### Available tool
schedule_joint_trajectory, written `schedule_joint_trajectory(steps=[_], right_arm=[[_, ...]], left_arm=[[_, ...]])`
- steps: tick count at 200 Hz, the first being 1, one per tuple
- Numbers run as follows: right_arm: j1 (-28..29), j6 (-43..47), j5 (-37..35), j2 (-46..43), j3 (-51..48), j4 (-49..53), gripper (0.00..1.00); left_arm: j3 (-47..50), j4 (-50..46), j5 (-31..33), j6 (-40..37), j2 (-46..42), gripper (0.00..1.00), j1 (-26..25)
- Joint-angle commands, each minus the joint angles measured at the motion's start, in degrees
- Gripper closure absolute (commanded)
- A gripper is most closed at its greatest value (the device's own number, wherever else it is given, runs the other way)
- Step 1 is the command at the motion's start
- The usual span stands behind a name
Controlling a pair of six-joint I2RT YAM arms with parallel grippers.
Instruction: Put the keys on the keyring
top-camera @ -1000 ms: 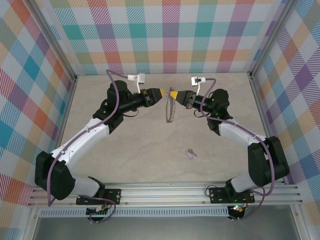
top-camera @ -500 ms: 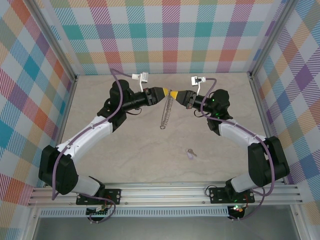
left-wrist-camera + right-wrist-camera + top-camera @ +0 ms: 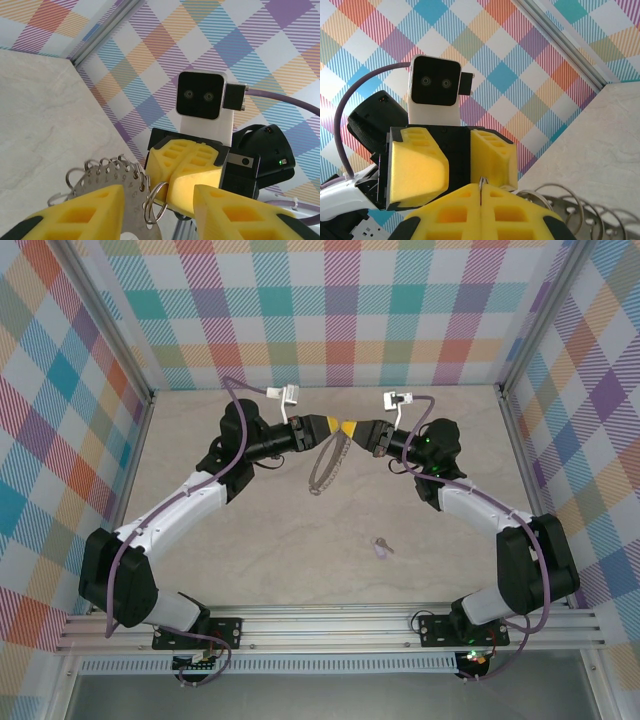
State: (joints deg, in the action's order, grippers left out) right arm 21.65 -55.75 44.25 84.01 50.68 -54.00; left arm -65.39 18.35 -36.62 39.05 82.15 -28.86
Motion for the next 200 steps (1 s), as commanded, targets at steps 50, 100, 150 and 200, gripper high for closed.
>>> schedule_joint_trajectory(steps=[50,100,150,200], right_arm=[[-0.4,-0.4,0.8,-2.3,2.1,-3.7,1.00],[-0.4,0.0,0.9,-2.4,2.1,-3.2,1.00],[-3.6,1.4,-0.6,-4.7,2.0,5.0,0.74],[-8.7,6.1,-1.4,-11.7,0.2,19.7,0.45]], left_arm=[[-0.3,3.3,-2.1,-0.6,1.5,0.68,-1.7],[-0.6,3.7,-2.0,-1.0,1.8,0.89,-2.2],[-2.8,-1.6,-1.8,-6.8,2.3,1.00,-2.3],[-10.9,-17.0,-5.3,-23.3,3.6,1.00,-2.3]])
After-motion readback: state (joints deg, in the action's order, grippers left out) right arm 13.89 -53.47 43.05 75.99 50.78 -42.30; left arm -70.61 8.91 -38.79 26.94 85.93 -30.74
